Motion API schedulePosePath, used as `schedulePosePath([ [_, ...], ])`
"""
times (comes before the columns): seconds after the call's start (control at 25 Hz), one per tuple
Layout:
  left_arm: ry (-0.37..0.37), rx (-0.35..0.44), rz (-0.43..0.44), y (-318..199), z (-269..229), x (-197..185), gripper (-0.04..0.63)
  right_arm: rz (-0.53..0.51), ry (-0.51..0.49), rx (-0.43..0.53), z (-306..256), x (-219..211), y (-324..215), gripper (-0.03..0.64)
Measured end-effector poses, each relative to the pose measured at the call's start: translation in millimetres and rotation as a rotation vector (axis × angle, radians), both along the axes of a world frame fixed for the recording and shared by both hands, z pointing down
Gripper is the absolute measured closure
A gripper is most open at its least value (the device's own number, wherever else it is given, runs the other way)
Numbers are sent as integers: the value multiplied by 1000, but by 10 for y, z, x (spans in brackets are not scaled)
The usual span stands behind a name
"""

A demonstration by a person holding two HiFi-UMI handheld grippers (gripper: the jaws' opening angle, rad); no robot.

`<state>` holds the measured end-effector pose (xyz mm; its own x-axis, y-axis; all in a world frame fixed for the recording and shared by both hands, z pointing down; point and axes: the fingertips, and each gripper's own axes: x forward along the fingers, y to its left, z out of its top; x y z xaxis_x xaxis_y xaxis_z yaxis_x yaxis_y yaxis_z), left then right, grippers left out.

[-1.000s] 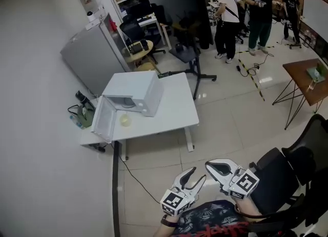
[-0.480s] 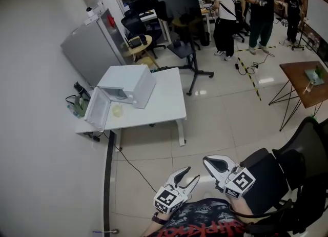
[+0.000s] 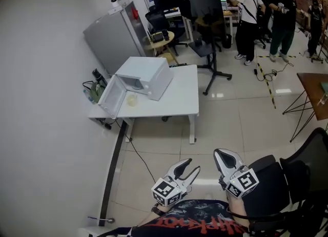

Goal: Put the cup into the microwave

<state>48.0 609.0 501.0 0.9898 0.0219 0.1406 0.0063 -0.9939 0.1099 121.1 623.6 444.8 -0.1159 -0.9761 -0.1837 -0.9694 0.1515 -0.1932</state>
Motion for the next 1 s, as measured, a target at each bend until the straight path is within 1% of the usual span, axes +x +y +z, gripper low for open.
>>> schedulePosePath([
  [0.08, 21, -17, -6, 7, 20, 132, 404, 15, 15, -5, -16, 48, 91, 617],
  [0.2, 30, -10, 55, 187, -59, 372, 407, 53, 12, -40, -30, 139, 269, 617],
  [0.28, 52, 9, 87, 298, -151, 492, 410, 53, 13, -64, -21, 166, 334, 617],
  [0.36, 72, 5, 98, 302, -224, 608, 417, 36, 30, -79, -20, 183, 293, 617],
  [0.48, 85, -25, 97, 182, -311, 714, 425, 10, 45, -92, -28, 195, 94, 617],
  [0.64, 57, -35, 83, -111, -256, 829, 431, -37, 48, -100, -40, 227, -300, 617],
  [0.76, 54, -56, 71, -416, -194, 992, 433, -58, 49, -102, -46, 364, -623, 617],
  [0.88, 50, -59, 39, -865, -196, 1008, 433, -88, 49, -105, -50, 394, -1091, 617],
  [1.0, 54, -39, -13, -1388, -238, 973, 433, -140, 67, -110, -110, 361, -1607, 617],
])
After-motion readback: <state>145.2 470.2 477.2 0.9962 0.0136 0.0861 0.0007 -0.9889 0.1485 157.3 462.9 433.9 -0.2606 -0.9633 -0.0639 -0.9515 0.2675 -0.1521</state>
